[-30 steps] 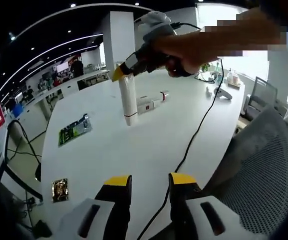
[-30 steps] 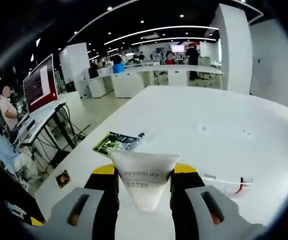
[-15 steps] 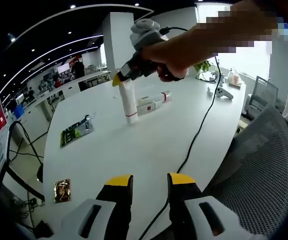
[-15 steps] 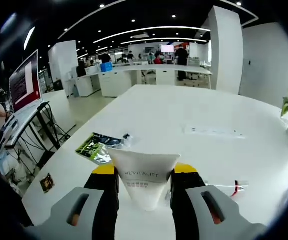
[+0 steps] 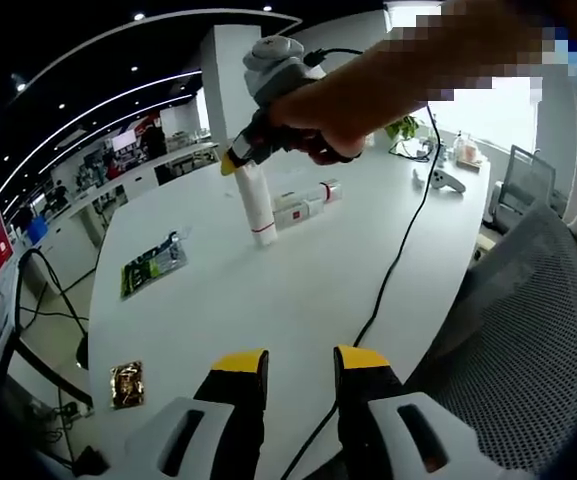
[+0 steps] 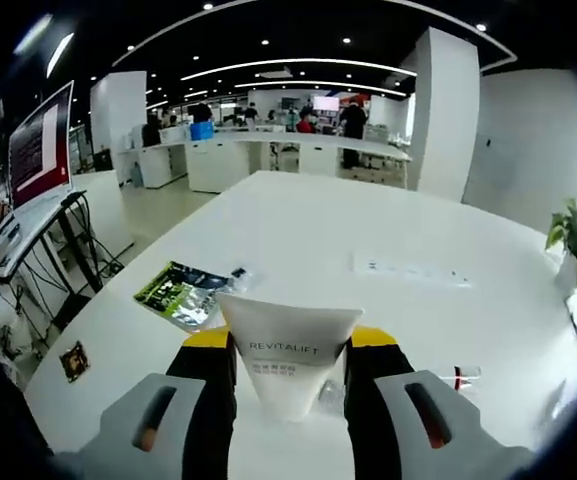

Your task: Arrange the skincare products in the storage area until every visible bottle or jar stands upright without overlapping.

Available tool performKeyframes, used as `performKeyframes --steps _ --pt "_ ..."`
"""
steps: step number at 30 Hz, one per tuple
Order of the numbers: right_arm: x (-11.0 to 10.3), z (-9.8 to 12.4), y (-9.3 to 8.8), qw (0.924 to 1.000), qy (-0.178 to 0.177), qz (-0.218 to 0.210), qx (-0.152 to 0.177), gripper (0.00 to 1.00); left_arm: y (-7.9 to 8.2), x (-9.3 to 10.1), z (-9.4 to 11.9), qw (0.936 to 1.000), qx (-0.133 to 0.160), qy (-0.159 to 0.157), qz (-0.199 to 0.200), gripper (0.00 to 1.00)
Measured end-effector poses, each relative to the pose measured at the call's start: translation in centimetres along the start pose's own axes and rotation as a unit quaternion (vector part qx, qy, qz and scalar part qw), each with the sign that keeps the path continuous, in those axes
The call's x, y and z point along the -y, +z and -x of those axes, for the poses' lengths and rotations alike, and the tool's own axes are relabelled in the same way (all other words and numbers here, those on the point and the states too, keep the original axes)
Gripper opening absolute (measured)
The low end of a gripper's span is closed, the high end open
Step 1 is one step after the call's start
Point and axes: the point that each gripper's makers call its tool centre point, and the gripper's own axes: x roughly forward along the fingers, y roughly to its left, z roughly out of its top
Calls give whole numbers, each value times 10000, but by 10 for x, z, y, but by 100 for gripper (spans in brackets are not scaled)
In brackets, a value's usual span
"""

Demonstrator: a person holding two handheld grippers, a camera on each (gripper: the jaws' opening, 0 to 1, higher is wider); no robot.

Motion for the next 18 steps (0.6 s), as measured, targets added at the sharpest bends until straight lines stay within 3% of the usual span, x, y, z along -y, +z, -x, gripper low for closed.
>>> performKeyframes --steps 12,18 --pt "-1 7 0 9990 256 -322 -167 51 2 2 1 9999 53 -17 -83 27" --pt "4 36 3 9992 311 -248 -47 59 4 5 2 9998 110 -65 -146 27"
